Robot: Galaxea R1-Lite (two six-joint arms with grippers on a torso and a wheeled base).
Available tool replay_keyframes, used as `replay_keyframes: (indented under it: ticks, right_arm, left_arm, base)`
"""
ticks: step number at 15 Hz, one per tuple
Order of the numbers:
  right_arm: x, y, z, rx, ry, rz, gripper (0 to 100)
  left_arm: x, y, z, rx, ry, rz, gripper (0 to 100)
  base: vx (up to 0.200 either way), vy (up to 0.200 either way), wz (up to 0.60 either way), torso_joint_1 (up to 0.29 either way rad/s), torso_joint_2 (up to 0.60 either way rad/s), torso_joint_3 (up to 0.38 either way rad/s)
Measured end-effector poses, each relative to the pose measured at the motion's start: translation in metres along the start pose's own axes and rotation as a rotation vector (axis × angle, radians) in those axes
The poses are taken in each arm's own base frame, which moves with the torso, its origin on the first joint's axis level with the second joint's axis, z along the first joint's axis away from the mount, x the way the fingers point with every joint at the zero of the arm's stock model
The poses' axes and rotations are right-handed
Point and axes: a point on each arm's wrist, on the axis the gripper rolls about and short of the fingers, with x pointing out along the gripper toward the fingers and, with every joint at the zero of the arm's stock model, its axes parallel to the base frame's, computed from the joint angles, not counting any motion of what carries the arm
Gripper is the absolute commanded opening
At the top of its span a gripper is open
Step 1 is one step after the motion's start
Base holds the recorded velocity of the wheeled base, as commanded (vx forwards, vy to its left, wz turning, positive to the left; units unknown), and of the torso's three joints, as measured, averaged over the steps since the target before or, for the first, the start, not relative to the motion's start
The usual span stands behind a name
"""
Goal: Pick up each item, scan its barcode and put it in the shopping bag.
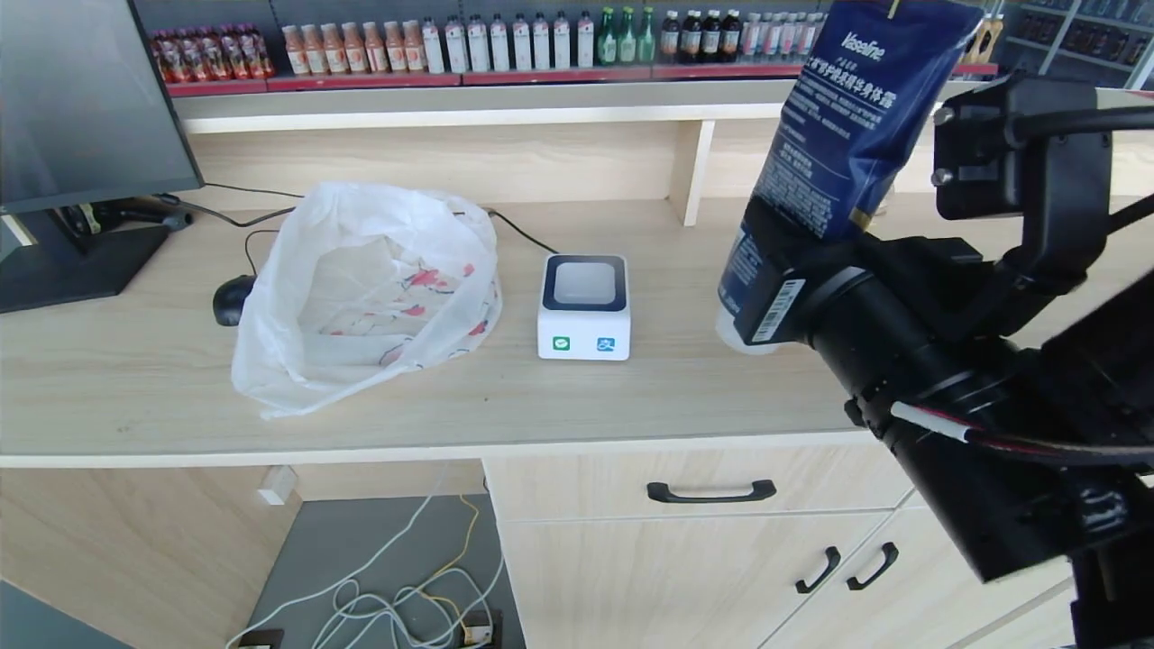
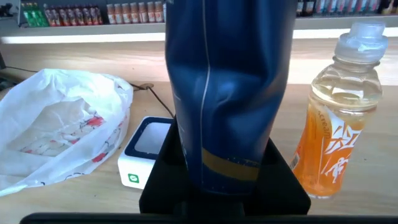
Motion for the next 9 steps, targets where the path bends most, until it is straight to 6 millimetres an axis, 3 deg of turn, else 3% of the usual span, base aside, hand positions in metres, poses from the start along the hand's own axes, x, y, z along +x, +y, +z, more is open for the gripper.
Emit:
replay_keyframes:
  ticks: [4, 9]
  right_arm:
    - [-0.027, -0.017, 0.002, 0.018, -0.012, 0.015, 0]
    - [-0.057, -0.021, 0.000, 0.025, 0.015, 0.099, 0]
  left_arm:
    - [0.000, 0.000, 0.000, 0.000, 0.000, 0.000, 100]
    - [0.000, 0.000, 0.000, 0.000, 0.000, 0.000, 100]
  base:
    - [0.000, 0.000, 0.00, 0.000, 0.00, 0.000]
    - [0.000, 0.000, 0.00, 0.000, 0.00, 0.000]
